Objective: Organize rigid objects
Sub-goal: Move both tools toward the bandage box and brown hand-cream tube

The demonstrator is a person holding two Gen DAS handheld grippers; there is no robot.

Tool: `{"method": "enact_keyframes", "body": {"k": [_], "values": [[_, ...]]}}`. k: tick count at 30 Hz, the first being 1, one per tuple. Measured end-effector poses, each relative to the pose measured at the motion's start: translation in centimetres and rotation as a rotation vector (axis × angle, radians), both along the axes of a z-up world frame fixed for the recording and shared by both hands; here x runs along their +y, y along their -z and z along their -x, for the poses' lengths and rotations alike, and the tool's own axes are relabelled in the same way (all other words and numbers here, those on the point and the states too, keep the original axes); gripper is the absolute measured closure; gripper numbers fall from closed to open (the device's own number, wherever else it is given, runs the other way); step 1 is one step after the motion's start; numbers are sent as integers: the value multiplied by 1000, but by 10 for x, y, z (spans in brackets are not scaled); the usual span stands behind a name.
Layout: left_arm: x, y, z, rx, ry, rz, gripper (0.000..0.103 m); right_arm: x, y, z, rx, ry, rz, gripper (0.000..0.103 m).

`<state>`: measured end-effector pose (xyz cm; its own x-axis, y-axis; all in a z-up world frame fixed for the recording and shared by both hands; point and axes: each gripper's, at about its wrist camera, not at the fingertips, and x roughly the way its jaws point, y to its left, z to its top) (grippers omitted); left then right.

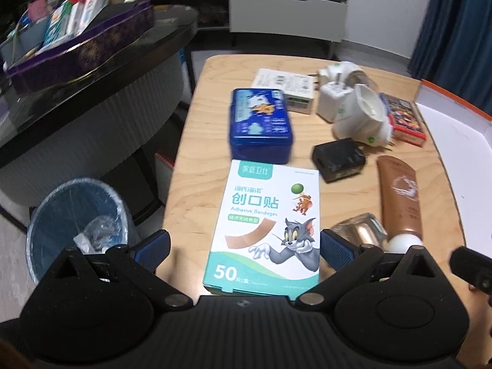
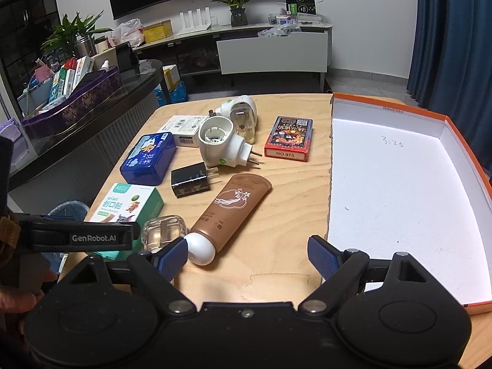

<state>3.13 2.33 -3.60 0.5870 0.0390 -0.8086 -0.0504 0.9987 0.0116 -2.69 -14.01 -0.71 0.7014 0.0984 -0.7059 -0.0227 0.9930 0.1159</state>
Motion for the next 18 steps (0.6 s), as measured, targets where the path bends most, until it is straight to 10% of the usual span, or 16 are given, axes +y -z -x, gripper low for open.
{"method": "enact_keyframes", "body": {"k": [15,18], "values": [[-2,6,-5,-2,30,-16,0,7,9,-9,32,43,-10,3],[-1,9,-6,6,33,6,16,11,13,-17,51,56,-37,3]]}}
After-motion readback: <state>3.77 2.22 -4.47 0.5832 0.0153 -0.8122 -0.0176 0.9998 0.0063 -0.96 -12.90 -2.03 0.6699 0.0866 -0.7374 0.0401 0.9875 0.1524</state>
